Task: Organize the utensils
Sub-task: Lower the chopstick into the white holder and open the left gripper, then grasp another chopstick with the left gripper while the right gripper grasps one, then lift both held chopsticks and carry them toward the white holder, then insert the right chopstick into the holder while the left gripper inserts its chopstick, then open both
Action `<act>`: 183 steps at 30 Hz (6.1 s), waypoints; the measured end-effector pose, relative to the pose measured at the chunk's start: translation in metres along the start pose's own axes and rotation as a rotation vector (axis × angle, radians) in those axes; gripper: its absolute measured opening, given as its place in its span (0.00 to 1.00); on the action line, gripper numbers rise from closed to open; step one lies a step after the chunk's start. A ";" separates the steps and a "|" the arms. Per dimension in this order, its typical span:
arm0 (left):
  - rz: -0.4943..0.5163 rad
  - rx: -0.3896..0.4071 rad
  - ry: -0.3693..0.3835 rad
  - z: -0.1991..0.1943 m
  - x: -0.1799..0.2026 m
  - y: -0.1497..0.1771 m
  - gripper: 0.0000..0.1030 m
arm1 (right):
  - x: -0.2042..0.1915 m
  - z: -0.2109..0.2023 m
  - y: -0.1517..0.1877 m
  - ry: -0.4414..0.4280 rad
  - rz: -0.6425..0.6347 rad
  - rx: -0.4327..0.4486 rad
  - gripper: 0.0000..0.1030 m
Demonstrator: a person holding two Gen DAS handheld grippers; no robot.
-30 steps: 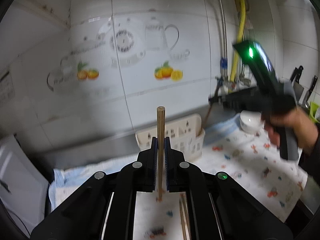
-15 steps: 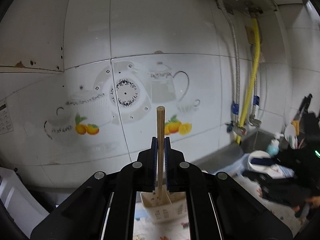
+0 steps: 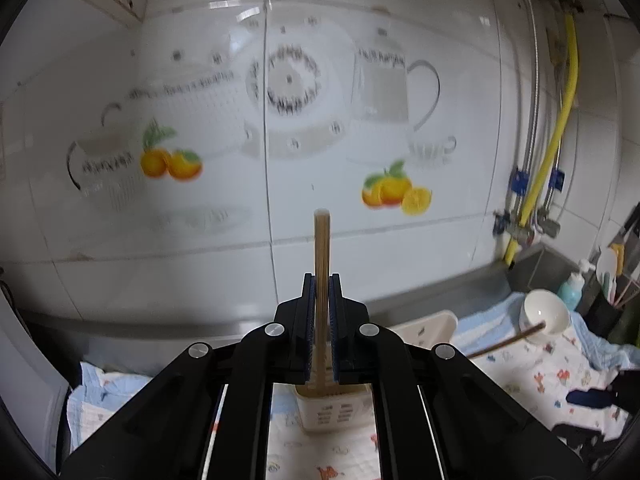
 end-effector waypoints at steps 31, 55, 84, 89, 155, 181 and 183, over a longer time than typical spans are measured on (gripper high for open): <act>-0.141 -0.223 0.082 -0.155 0.008 0.202 0.10 | -0.058 -0.016 0.204 0.011 0.165 -0.236 0.18; -0.039 -0.327 0.346 -0.170 0.102 0.295 0.10 | -0.050 -0.003 0.201 0.058 0.197 -0.223 0.08; 0.087 -0.396 0.379 -0.136 0.122 0.307 0.11 | -0.049 0.001 0.199 0.045 0.196 -0.213 0.07; 0.091 -0.390 0.370 -0.136 0.122 0.306 0.08 | -0.049 0.001 0.199 0.044 0.202 -0.210 0.07; 0.194 -0.008 0.244 -0.134 0.055 0.065 0.06 | -0.063 -0.061 -0.183 -0.020 0.008 0.295 0.06; 0.200 0.268 0.115 -0.081 0.047 -0.084 0.06 | -0.011 0.034 -0.197 0.006 0.111 0.406 0.06; 0.189 0.284 0.087 -0.073 0.042 -0.089 0.06 | -0.011 0.035 -0.198 0.006 0.100 0.412 0.06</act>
Point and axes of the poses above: each gripper's, at about its wrist camera, not at the fingertips, and z roughly the way its jaws point, x to its right, y to its underside, the point moved 3 cm from there along z, roughly the way its jaws point, and after that the axes turned 13 degrees about z, right-handed, at the moved point
